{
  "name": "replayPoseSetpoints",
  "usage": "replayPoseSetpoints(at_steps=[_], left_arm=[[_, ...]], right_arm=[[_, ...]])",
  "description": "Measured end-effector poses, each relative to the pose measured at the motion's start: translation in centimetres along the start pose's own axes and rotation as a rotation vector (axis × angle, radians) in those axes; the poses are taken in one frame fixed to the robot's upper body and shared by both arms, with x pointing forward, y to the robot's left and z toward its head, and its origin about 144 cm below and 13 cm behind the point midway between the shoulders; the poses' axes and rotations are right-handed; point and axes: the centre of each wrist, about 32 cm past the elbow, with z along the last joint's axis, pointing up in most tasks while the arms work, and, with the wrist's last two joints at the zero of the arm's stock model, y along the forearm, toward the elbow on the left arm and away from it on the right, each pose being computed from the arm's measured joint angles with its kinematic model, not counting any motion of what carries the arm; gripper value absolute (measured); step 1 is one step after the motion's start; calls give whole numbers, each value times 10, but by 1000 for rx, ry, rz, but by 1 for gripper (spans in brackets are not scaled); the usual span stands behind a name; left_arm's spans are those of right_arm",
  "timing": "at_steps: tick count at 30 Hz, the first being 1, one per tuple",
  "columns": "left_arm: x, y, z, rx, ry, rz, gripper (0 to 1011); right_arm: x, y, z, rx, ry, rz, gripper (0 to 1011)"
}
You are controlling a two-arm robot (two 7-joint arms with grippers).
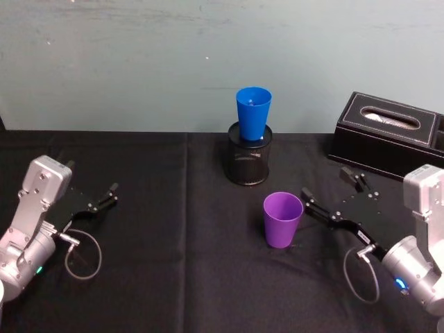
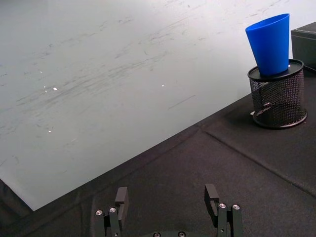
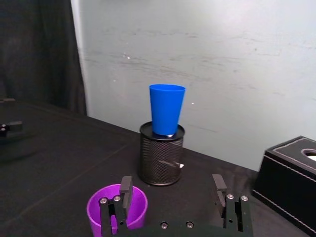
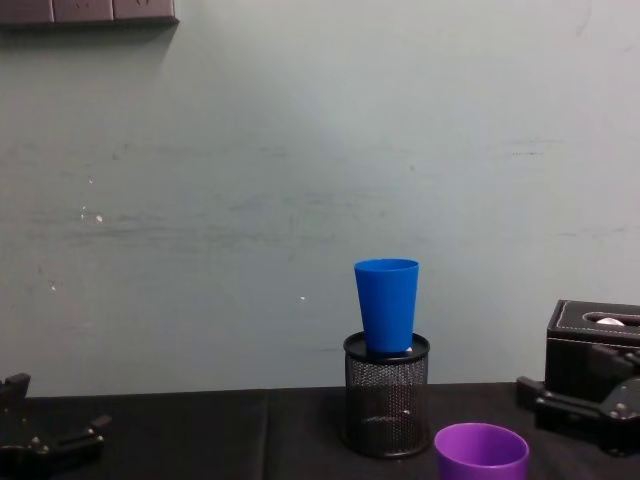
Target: Pick up one cup with a gripper and tap it against the other cup.
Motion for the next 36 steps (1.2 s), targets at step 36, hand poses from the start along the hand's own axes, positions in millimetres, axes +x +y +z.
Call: replayPoseSetpoints(at_steps=[36], left_arm=[[0, 0, 0, 0, 0, 0, 1011]], right_arm=[[-19, 14, -17, -58, 58, 135, 1003]])
